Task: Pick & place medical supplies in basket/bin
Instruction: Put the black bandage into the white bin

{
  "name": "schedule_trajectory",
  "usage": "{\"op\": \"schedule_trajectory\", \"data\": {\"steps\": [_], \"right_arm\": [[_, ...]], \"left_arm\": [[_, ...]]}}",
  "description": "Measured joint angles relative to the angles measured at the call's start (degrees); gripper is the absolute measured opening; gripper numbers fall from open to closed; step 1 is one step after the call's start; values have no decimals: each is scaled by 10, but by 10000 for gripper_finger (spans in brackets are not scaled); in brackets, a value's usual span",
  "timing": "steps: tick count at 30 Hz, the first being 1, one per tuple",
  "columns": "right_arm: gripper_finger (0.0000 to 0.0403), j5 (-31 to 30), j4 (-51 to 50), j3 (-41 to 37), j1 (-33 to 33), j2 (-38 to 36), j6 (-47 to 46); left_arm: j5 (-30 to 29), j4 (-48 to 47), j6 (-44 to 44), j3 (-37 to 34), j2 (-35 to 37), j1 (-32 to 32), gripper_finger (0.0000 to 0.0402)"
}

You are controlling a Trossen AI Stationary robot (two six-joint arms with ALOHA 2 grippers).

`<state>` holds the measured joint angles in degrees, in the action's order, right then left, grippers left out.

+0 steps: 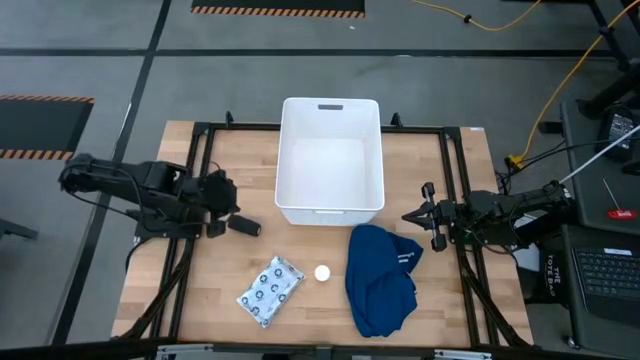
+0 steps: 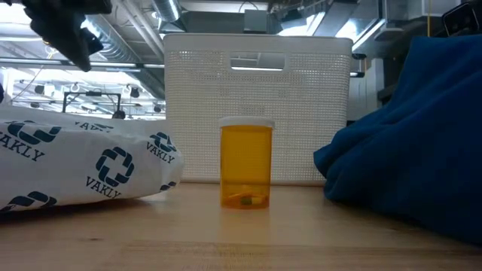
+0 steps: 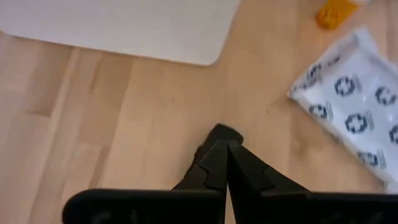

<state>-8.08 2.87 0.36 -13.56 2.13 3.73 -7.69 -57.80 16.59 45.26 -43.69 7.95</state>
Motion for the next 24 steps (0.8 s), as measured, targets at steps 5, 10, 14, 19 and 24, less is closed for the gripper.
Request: {"op": "schedule_trajectory", "data": {"steps": [5,10,14,19,24], "right_arm": [[16,0,0,0,0,0,15],[16,0,0,0,0,0,28],[16,0,0,0,0,0,27],[16,0,0,0,0,0,26],[16,0,0,0,0,0,26]], "left_arm": [[-1,-12,2,0,-20,14,14],[-1,-12,2,0,-30,18,46],[-1,-13,-13,0,-32,18,86],[-1,-22,-31,0,-32,18,141],[-1,-35,-1,0,-32,18,196]]}}
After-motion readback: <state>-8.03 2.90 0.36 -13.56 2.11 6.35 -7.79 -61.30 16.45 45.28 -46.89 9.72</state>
